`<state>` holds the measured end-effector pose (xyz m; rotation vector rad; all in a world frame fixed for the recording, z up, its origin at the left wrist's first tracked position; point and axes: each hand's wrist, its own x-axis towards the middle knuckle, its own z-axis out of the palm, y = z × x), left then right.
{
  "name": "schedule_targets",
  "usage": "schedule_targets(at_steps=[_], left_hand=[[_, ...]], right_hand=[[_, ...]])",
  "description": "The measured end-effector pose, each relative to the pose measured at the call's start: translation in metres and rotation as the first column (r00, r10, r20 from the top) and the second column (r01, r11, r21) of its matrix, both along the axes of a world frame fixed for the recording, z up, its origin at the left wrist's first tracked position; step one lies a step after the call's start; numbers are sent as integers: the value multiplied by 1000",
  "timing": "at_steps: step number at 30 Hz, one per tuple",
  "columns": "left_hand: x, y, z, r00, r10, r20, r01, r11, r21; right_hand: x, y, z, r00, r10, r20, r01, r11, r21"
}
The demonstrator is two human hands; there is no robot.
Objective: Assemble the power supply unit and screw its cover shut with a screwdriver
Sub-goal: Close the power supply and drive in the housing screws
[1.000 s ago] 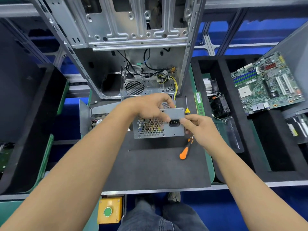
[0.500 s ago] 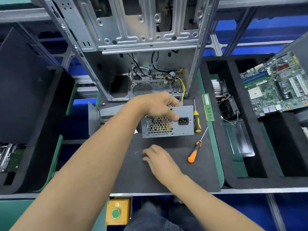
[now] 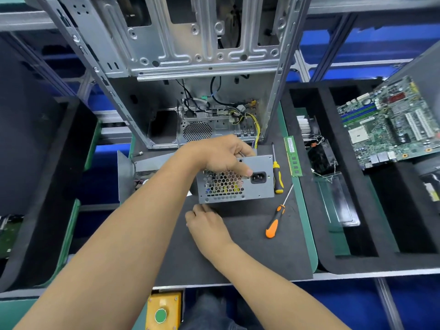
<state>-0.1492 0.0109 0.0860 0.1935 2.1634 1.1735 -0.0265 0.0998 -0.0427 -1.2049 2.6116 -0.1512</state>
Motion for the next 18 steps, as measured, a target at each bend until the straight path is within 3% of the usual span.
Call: schedule_targets(at_steps=[6,8,11,13,15,18], left_hand=[[-1,0,0,1000,-2,5,2,1000,-4],[-1,1,0,1000,-4,8,4,1000,-1],[-1,1,0,1000,6,25,-6,1000,25],[0,1,0,1000,3,28,-4,1000,29],[0,1,1,1000,-1,20,0,1000,26],[-2,1,0,1000,-7,19,7,1000,29]], right_hand=[[-4,12,-2,997,-58,-53,55,997,-59],[-8,27,-4,997,-79,8,79,993,-86],[-10,55,0,989,-123,87,143,948,-285],[-5,73,15,984,-164,67,174,834,-524],[1,91,31,973,-223,65,199,657,-727],[-10,114,68,846,-452,281,457,346,-819]])
